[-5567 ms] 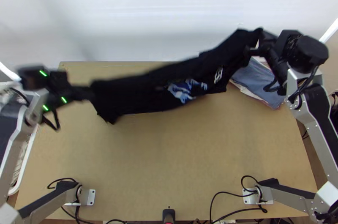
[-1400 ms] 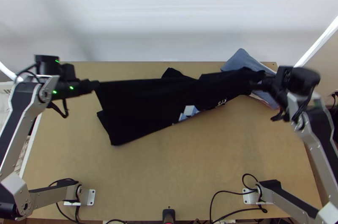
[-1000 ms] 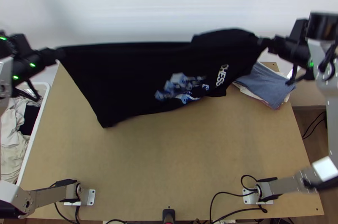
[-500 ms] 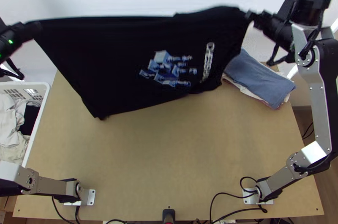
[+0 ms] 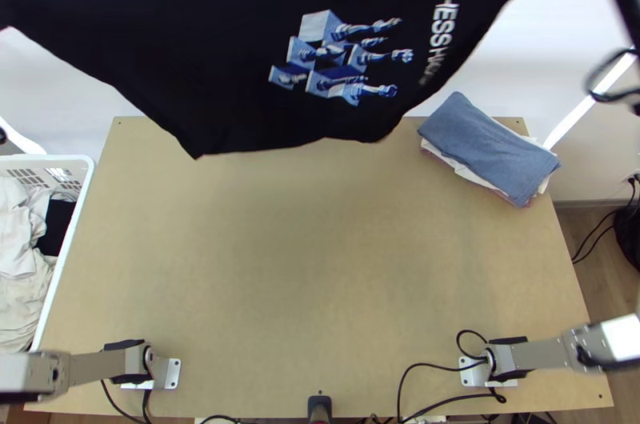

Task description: Fold the t-shirt

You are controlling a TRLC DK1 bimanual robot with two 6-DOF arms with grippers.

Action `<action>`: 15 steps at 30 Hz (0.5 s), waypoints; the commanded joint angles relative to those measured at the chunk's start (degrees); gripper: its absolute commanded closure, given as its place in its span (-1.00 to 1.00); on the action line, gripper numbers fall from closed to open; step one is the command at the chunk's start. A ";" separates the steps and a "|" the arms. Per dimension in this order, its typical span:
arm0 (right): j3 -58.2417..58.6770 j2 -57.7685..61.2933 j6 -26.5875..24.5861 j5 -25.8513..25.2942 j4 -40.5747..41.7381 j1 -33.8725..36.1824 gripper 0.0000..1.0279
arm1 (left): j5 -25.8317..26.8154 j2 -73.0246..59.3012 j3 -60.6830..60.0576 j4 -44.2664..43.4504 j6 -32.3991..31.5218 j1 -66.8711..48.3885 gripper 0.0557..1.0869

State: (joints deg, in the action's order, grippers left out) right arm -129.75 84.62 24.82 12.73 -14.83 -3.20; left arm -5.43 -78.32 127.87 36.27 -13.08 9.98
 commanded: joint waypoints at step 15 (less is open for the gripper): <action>12.51 -36.28 -9.35 2.91 -21.64 5.66 0.94 | -3.45 20.93 0.45 -0.24 -1.60 1.36 0.93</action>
State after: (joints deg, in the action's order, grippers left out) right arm -118.87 48.45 16.38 17.65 -34.33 3.01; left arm -6.59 -58.83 128.07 35.64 -13.37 11.79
